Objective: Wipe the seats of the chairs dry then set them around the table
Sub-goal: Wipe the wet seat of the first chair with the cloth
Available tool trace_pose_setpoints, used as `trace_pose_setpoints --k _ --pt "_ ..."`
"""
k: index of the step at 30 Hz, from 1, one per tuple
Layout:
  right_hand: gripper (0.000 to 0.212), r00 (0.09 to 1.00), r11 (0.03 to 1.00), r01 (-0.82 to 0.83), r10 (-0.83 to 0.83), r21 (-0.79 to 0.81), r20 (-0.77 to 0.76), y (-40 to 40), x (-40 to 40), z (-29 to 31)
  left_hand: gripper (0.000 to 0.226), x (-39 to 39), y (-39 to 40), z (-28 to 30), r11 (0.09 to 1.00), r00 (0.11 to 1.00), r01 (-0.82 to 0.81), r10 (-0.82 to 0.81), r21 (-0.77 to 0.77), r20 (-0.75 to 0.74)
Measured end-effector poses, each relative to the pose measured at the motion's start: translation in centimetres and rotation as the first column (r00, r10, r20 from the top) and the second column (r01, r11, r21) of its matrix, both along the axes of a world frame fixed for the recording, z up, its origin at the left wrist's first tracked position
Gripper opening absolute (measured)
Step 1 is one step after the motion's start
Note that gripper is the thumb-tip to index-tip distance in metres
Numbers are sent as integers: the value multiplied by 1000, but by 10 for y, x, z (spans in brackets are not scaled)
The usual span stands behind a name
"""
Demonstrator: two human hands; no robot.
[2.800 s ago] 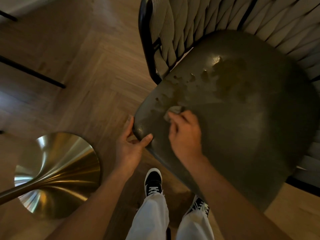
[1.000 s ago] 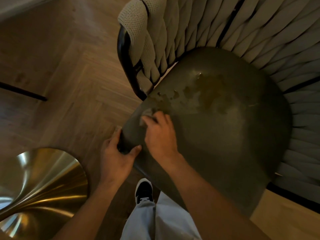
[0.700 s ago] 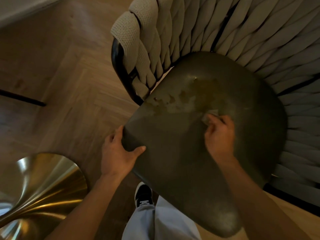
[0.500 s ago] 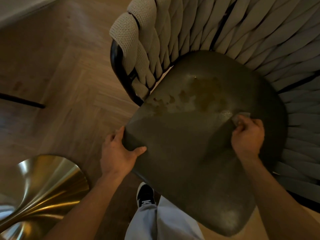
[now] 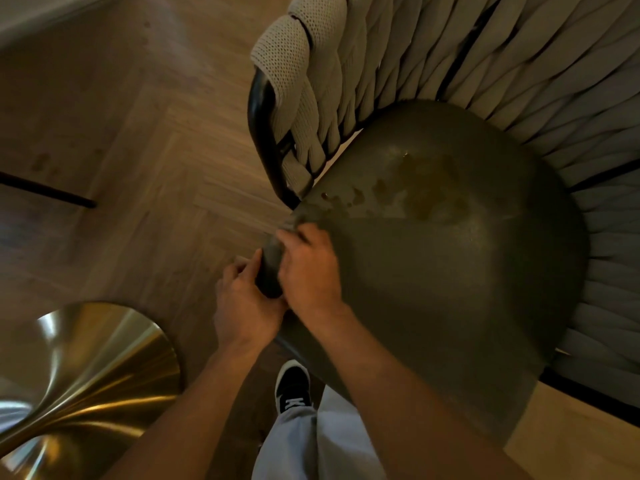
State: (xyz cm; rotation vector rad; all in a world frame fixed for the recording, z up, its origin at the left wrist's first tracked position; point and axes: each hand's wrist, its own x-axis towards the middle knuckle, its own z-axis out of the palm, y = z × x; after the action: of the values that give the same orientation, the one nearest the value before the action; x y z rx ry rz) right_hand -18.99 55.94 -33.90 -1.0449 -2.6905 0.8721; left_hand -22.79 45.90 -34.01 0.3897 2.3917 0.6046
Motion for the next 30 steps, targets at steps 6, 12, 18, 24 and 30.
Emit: trace_pose_setpoints --k 6,12,18,24,30 --pt "37 985 982 -169 165 86 59 8 -4 -2 89 0 -1 -4 1000 1000 10 -9 -15 13" --pt "35 996 982 66 -76 178 51 60 54 -3 101 -2 10 9 994 998 23 -17 -107 61" --pt "42 941 918 314 -335 240 48 139 148 -12 92 -16 30 19 997 987 -7 18 -71 157" --pt "36 785 770 598 -619 221 31 189 215 -8 88 -12 44 17 991 999 38 -34 -129 34" --pt "39 702 691 705 -712 158 -23 163 175 -12 87 -9 42 14 977 991 127 -133 -170 -24"
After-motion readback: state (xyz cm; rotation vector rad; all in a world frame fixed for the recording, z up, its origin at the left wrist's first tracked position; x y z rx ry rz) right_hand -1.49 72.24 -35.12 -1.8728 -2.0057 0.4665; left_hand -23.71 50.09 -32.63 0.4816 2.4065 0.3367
